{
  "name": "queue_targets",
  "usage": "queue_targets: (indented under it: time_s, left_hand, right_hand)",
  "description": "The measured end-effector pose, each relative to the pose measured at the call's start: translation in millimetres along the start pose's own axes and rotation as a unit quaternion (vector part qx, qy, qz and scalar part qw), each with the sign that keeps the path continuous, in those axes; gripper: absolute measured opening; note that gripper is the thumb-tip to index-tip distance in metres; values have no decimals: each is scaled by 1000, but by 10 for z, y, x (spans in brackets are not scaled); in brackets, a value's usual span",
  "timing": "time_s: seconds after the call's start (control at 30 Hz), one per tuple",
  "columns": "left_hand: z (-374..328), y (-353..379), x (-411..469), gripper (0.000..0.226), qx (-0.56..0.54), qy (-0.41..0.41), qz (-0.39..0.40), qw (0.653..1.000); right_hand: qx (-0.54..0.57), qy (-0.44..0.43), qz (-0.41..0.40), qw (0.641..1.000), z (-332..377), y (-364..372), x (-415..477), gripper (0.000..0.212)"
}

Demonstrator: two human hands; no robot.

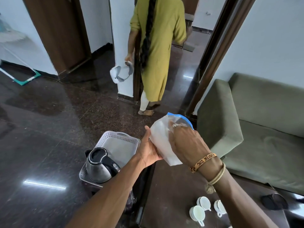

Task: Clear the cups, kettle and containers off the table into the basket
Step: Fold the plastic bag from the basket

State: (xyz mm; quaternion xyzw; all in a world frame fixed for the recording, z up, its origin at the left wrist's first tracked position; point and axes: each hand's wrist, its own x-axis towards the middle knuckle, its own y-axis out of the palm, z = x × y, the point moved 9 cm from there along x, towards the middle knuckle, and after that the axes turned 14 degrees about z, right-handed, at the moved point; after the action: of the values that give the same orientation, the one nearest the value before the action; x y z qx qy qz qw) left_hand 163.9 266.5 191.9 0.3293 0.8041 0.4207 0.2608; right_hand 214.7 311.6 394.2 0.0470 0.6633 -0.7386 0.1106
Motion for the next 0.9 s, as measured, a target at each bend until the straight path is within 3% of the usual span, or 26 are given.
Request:
queue_targets:
  time_s: [0.1,0.23,0.43,0.53,0.6,0.67,0.73,0.8,0.9]
  left_hand:
    - [17,31,-9,88,11,-8,7,1000]
    - [22,-14,-24,94,24,-28,1,999]
    - [-16,-226,-90,89,55,-51,-43,996]
    - [-67,-228,-126,80,76,-56,-39,995]
    - [-144,-257,-145,70,85,-39,-45,995]
    - [-206,-319,-176,64,95,-32,-57,993]
    - [-245,-396,-206,52,114,-35,-70,990]
    - [-282,-452,-243,38,116,-33,-77,990]
    - [-294,-491,-309,47,97,-38,-93,990]
  right_hand:
    - [60,-26,47,997,-18,73,17,45]
    - [105,-1,126,986,-121,274,58,52]
    - [139,53,161,976,-351,467,193,45]
    - [230,63,172,956,-441,548,239,44]
    - [405,68,174,895,-508,669,259,32]
    - [600,88,170,777,-597,890,288,24]
    - [714,119,162,670,-673,1131,299,26]
    - [762,131,159,614,-728,1332,317,34]
    - [796,124,169,568,-756,1531,320,49]
